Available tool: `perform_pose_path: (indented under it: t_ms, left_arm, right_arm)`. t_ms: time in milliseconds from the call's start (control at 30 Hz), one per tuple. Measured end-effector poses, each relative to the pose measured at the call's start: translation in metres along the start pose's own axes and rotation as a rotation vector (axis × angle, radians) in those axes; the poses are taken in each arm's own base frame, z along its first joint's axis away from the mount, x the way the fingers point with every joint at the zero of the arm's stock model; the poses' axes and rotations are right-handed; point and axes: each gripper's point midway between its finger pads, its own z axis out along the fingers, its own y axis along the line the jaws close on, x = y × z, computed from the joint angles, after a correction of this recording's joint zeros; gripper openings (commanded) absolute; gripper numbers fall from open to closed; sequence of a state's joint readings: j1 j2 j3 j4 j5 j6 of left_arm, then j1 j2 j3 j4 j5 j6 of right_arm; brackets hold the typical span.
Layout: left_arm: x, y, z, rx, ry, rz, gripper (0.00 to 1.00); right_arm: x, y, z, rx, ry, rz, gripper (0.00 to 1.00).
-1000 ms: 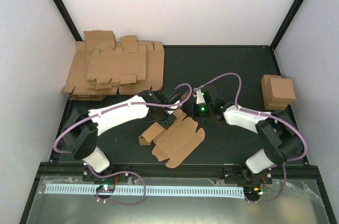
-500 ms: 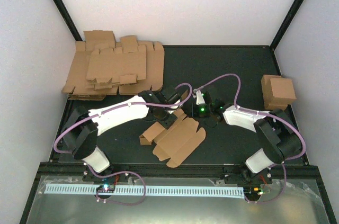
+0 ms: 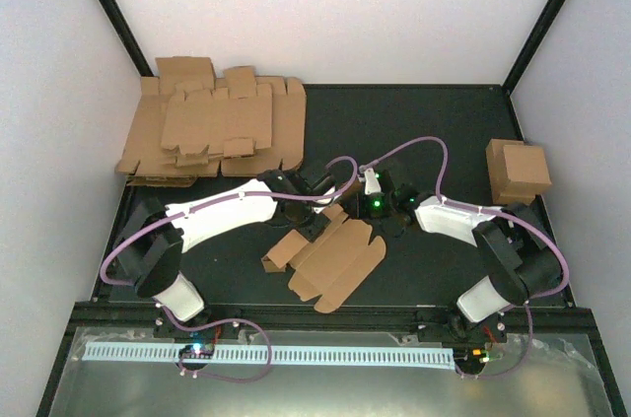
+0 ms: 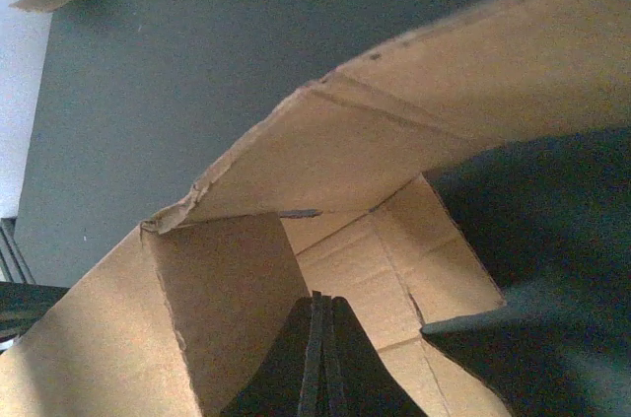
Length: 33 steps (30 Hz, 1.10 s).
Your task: Fold the paper box
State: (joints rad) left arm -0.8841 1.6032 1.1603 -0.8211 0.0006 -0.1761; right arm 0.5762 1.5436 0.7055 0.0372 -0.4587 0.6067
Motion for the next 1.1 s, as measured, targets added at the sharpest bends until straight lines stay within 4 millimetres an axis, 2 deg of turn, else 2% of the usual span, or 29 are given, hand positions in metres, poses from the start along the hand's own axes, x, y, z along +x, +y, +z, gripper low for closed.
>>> perform_pose_path:
  t_ms: [233, 500, 667, 800, 1100]
  left_arm:
    - [0.002, -0.001, 0.002, 0.007, 0.005, 0.000, 0.55]
    - [0.001, -0.002, 0.002, 0.011, 0.001, 0.000, 0.55]
    - [0.004, -0.001, 0.002, 0.011, 0.003, 0.000, 0.55]
    - [0.004, -0.001, 0.001, 0.012, 0.000, 0.001, 0.55]
    - [0.002, -0.004, 0.002, 0.025, -0.010, 0.009, 0.55]
  right_arm:
    - [0.002, 0.006, 0.000, -0.034, 0.016, -0.005, 0.02]
    - [0.004, 0.024, -0.001, -0.133, 0.034, -0.017, 0.02]
    - [0.006, 0.026, -0.001, -0.159, 0.045, -0.001, 0.02]
    - [0.007, 0.022, 0.001, -0.141, 0.048, 0.005, 0.02]
    - [0.016, -0.005, 0.002, 0.001, 0.062, -0.004, 0.02]
